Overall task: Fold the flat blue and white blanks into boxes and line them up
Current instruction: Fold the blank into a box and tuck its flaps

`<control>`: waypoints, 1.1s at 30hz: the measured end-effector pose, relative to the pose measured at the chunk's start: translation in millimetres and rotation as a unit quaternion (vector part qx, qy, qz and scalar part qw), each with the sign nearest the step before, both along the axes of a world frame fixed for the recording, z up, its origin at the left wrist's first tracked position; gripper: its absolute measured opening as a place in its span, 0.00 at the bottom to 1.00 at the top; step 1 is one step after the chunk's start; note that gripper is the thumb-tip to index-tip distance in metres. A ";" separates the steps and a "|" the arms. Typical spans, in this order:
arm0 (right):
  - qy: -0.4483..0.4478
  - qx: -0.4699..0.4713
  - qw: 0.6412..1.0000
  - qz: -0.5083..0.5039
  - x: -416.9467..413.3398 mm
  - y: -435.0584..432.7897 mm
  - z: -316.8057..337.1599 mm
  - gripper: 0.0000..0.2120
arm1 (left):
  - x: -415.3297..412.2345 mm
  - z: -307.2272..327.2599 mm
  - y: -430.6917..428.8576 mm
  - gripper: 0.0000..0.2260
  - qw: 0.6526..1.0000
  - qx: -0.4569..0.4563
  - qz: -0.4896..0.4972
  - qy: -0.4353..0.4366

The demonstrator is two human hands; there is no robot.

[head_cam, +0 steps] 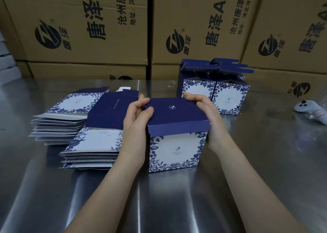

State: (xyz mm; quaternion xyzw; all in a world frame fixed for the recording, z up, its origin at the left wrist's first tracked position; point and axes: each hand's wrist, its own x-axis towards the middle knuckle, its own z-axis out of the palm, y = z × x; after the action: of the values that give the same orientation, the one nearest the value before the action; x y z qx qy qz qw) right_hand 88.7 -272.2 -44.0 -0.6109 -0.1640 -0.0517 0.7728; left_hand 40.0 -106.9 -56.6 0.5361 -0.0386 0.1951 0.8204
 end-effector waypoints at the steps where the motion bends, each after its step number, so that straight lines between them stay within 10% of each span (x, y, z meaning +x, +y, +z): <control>1: -0.001 -0.003 1.000 -0.008 0.4 1.2 -1.1 0.10 | -0.4 0.6 -0.1 0.09 1.000 0.008 0.004 0.005; 9: -0.058 0.004 0.991 -0.124 -0.7 4.4 -7.6 0.12 | -1.6 0.5 2.3 0.06 0.996 0.071 0.055 0.016; 17: -0.023 -0.004 0.993 -0.117 0.5 3.9 -4.9 0.12 | -2.0 -4.1 2.6 0.39 0.990 0.116 -0.063 0.048; 33: -0.095 -0.106 0.990 0.009 -0.1 -14.8 0.3 0.09 | -2.7 -5.4 1.1 0.14 0.955 0.285 0.082 -0.022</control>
State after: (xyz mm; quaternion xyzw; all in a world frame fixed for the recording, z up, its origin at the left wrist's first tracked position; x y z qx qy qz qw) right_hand 88.6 -286.9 -43.7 -0.6802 -0.2467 -0.0849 0.6850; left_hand 37.4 -105.8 -62.0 0.7442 -0.0661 0.2548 0.6139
